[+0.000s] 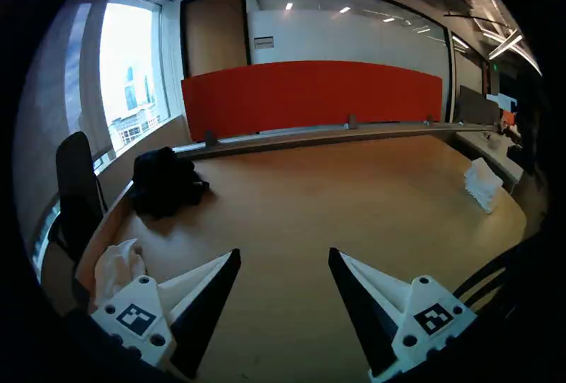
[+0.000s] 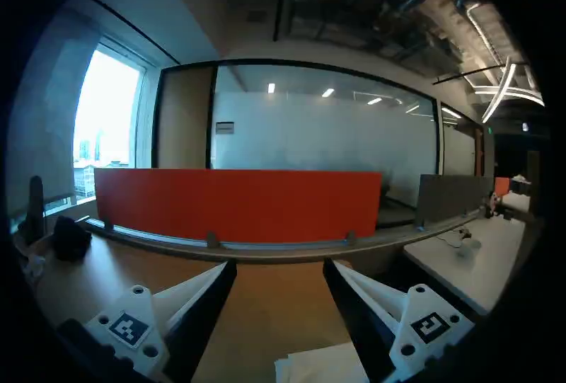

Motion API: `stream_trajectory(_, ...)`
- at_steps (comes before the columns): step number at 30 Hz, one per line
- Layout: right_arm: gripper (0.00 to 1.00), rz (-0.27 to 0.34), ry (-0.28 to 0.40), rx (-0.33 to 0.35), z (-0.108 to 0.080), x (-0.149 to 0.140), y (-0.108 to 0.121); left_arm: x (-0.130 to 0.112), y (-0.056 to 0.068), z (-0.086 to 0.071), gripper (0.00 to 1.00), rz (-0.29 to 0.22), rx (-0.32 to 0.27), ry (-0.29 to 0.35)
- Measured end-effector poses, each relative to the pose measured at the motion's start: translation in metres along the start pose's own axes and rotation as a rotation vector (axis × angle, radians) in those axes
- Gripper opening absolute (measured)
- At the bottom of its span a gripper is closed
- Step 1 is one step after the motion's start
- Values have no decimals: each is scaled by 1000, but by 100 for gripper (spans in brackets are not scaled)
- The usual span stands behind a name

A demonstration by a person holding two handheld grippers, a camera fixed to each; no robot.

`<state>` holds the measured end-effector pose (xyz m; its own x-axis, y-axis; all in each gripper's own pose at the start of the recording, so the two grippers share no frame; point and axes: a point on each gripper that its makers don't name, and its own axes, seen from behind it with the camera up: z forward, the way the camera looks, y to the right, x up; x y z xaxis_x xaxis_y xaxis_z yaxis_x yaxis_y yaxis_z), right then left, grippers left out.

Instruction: Fold towel

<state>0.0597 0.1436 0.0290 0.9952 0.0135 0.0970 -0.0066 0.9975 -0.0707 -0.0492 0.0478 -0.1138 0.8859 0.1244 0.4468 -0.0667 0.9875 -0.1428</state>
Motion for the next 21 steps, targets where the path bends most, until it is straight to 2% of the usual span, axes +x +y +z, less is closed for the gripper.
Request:
stream_trajectory(9, 94, -3, 13, 30, 0, 12, -45, 6, -5, 2, 92, -15, -7, 25)
stream_trajectory(21, 95, 23, -7, 66, -2, 12, -95, 31, -23, 3, 92, -38, 1, 94)
